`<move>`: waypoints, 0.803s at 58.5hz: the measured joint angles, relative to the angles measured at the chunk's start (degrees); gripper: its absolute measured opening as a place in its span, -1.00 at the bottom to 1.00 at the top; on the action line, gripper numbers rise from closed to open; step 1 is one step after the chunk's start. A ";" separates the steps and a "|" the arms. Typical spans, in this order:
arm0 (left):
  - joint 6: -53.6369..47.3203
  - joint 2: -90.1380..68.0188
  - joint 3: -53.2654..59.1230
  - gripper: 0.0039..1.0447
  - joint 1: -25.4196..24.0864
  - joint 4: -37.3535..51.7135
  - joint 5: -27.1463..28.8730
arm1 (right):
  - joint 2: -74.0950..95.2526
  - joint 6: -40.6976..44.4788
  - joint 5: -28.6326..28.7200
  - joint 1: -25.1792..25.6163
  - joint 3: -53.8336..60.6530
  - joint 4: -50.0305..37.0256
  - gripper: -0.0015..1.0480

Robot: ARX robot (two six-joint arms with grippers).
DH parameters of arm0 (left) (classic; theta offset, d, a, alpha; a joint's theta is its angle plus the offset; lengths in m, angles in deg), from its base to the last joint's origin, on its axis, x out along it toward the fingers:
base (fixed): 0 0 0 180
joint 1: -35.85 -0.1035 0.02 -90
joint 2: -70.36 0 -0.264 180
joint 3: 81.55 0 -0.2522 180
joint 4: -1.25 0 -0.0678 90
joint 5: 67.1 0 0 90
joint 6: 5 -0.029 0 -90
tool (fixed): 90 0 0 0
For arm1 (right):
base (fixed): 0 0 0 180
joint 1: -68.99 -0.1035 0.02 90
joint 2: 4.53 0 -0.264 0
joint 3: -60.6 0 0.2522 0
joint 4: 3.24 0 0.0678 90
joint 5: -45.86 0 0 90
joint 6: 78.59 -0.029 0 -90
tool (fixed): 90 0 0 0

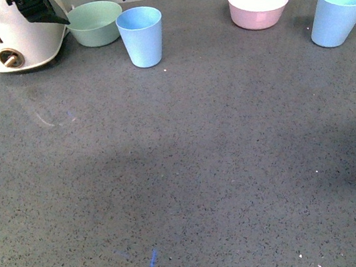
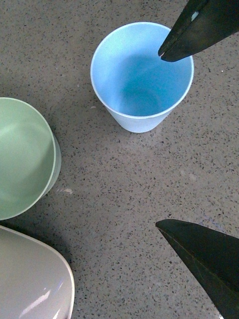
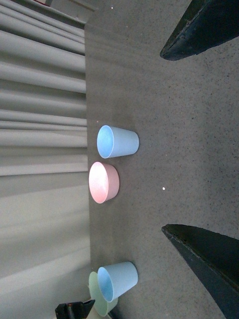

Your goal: Stack blue cups with both arms

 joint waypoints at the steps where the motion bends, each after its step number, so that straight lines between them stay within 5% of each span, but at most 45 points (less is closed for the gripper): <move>1: 0.04 -0.79 -1.25 0.84 -0.04 -0.70 0.28 | 0.00 0.00 0.00 0.00 0.00 0.00 0.83; 29: 1.95 -12.24 -17.38 0.84 -1.03 -8.48 0.72 | 0.00 0.00 0.00 0.00 0.00 0.00 0.83; 47: 3.21 -14.03 -17.53 0.84 -0.50 -8.15 -0.20 | 0.00 0.00 0.00 0.00 0.00 0.00 0.83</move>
